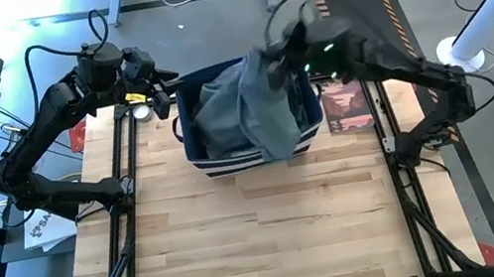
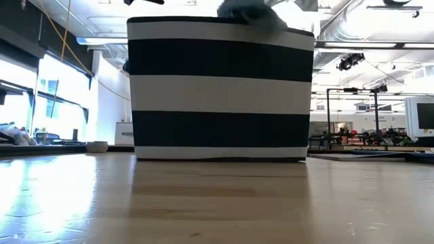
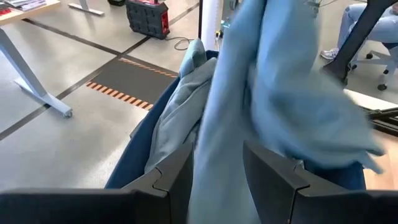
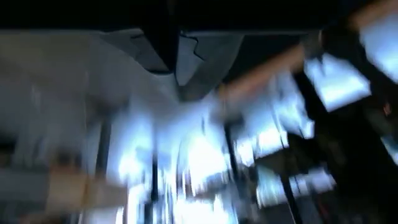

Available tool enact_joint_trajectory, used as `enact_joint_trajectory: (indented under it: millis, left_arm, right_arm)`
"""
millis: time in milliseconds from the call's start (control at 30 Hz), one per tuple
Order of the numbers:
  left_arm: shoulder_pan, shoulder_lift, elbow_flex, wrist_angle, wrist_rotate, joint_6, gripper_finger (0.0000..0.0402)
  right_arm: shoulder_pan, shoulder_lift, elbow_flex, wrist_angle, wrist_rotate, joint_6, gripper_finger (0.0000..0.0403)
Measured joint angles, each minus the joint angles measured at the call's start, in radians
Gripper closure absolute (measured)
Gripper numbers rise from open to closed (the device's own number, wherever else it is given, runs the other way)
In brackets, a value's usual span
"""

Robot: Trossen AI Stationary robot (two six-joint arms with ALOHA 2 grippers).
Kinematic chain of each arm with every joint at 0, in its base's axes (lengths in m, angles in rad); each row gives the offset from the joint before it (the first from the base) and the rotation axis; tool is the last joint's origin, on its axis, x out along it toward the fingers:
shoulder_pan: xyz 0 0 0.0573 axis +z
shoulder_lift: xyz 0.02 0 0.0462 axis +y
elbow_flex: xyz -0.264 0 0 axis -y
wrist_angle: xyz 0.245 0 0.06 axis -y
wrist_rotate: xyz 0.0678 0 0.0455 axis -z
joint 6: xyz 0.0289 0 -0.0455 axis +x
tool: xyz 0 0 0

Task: Sort clothes
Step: Put the gray pants into the blue bin

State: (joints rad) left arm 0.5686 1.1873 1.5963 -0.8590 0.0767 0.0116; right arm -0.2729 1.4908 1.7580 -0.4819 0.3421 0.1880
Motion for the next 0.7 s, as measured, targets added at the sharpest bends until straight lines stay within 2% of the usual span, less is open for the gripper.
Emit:
enact_joint_trajectory:
  millis: [133,267,367,467,567,700]
  left_arm:
    - [0.000,0.000,0.000,0.001,0.000,-0.007,0.0266]
    - [0.000,0.005,0.000,0.004,-0.001,-0.008,0.0266]
    - [0.000,0.005,0.000,0.006,-0.002,-0.011,0.0266]
    - [0.000,0.005,0.000,0.006,-0.002,-0.019,0.0266]
    - [0.000,0.005,0.000,0.006,-0.002,-0.028,0.0266]
    - [0.000,0.005,0.000,0.005,-0.002,-0.049,0.0266]
  right_arm:
    - [-0.023,0.033,-0.158,-0.153,-0.019,0.208,0.0402]
    - [-0.043,0.071,-0.311,-0.120,-0.071,0.257,0.0391]
    - [-0.075,0.096,-0.340,-0.081,-0.163,0.286,0.0351]
    - [-0.129,0.097,-0.285,-0.056,-0.241,0.309,0.0298]
    - [-0.182,0.095,-0.163,-0.082,-0.276,0.284,0.0249]
    - [-0.220,0.093,0.028,-0.196,-0.297,0.210,0.0216]
